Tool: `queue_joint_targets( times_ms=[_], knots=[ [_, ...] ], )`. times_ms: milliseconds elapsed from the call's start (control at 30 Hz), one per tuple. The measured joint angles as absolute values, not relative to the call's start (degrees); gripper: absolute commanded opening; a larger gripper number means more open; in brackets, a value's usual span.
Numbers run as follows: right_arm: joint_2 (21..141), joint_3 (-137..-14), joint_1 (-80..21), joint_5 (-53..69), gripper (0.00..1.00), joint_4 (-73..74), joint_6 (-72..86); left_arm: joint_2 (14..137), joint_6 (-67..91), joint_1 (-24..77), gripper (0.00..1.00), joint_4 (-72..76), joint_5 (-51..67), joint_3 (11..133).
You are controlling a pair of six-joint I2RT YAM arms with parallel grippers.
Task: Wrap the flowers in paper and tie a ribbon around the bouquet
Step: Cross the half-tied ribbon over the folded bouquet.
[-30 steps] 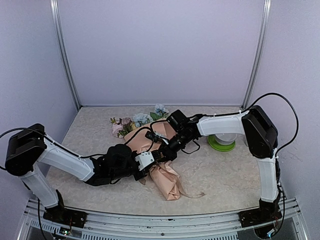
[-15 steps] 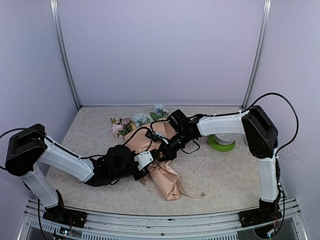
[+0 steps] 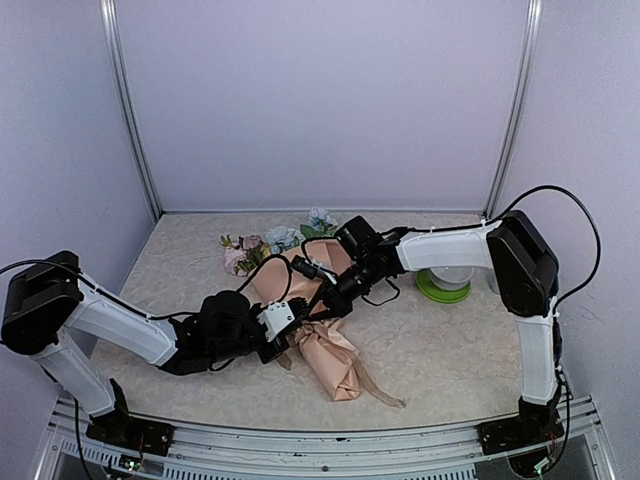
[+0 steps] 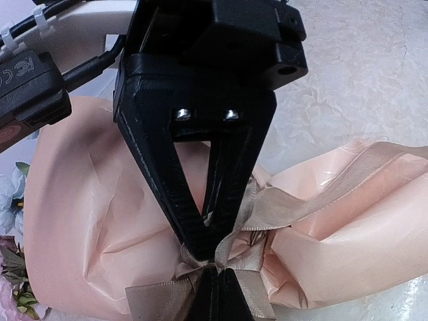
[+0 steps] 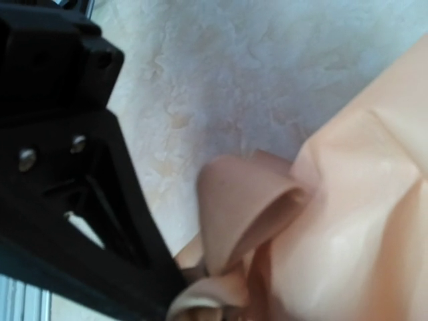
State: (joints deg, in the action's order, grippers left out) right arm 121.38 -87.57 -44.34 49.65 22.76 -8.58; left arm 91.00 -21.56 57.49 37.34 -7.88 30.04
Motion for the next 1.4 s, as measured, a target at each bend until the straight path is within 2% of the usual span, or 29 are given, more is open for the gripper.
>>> queue_joint_targets(
  times_ms=[367,700,767,933,1000,1167,1300,1400],
  knots=[
    [121.14,-86.52,-43.94,49.23,0.00,18.02,-1.56,90.85,-20.93,57.63,0.00,37.32,-6.46,30.02],
    [121.14,-84.68,-42.92,48.45,0.13,15.97,2.48,91.39,-20.91,57.63,0.00,36.34,-6.24,30.02],
    [121.14,-84.66,-42.44,47.72,0.12,16.05,2.68,92.27,-20.91,57.63,0.00,36.07,-6.22,30.02],
    [121.14,-84.66,-41.98,47.20,0.02,16.53,2.39,94.15,-20.84,57.63,0.00,34.70,-6.28,30.02],
    [121.14,-84.66,-41.98,47.22,0.08,16.80,2.07,94.15,-20.80,57.65,0.00,34.65,-6.28,30.02],
    [121.08,-84.66,-41.98,47.88,0.12,17.58,0.47,94.15,-20.78,57.69,0.00,34.70,-6.50,30.02],
    [120.64,-84.77,-42.28,48.64,0.22,18.31,-0.97,94.15,-20.36,57.69,0.00,35.00,-6.92,30.00],
    [120.51,-84.93,-43.16,48.69,0.26,18.55,-1.74,94.15,-19.81,57.74,0.00,36.38,-7.73,29.69]
  ],
)
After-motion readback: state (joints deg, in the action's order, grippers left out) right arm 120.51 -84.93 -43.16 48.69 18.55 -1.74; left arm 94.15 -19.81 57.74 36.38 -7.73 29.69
